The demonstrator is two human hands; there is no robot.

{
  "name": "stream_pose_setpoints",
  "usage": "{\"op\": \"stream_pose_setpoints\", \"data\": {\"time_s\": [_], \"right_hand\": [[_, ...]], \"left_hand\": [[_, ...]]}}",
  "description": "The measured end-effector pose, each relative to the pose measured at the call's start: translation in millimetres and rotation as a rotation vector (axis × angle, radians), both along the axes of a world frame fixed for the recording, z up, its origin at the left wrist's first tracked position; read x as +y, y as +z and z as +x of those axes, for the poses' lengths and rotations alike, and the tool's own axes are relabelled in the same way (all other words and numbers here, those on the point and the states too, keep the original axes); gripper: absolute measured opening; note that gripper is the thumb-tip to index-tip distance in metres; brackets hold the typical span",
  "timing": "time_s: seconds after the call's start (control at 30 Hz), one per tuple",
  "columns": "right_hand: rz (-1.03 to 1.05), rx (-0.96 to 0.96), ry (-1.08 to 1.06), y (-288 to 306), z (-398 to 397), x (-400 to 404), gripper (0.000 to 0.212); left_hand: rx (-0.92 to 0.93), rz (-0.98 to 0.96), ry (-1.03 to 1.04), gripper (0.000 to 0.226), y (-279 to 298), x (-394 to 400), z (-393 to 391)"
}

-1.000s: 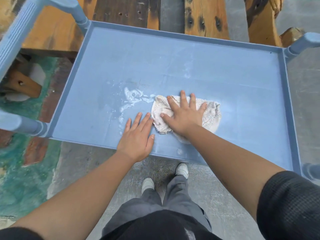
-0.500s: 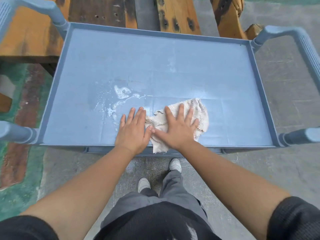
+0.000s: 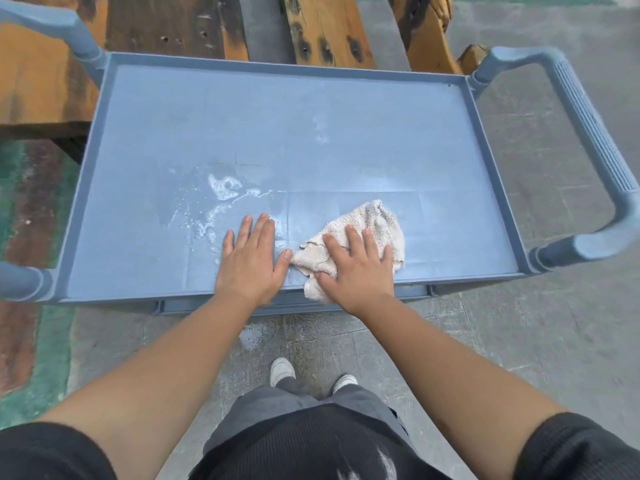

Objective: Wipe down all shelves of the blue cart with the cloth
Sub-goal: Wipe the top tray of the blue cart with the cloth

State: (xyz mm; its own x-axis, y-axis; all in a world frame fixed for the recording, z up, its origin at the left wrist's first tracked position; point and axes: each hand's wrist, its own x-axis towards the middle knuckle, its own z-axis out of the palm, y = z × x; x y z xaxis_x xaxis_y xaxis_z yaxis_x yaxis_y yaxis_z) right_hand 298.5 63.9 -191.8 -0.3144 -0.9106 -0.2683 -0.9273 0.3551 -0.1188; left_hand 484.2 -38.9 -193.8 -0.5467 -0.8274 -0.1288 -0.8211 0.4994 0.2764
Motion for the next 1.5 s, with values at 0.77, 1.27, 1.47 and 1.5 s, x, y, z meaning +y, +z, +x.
{"op": "stream_pose_setpoints", "data": {"time_s": [0.77, 1.27, 1.47, 1.5], "right_hand": [[-0.208, -0.397, -0.046, 54.7, -96.5, 18.1, 0.032], [-0.037, 0.058, -0.346, 48.2, -154.1, 45.9, 0.047], [-0.038, 0.065, 0.059, 46.8, -162.9, 54.8, 0.075], [-0.009, 0.084, 0.105, 44.0, -163.1, 55.7, 0.078]], "left_hand": [[-0.026, -0.035, 0.001, 0.075, -2.2, 1.5, -0.2], [-0.034, -0.036, -0.029, 0.068, -0.1, 0.8, -0.1], [-0.061, 0.009, -0.062, 0.072, 4.6, 0.1, 0.4], [-0.051, 0.013, -0.077, 0.074, 6.2, -0.9, 3.4]]}}
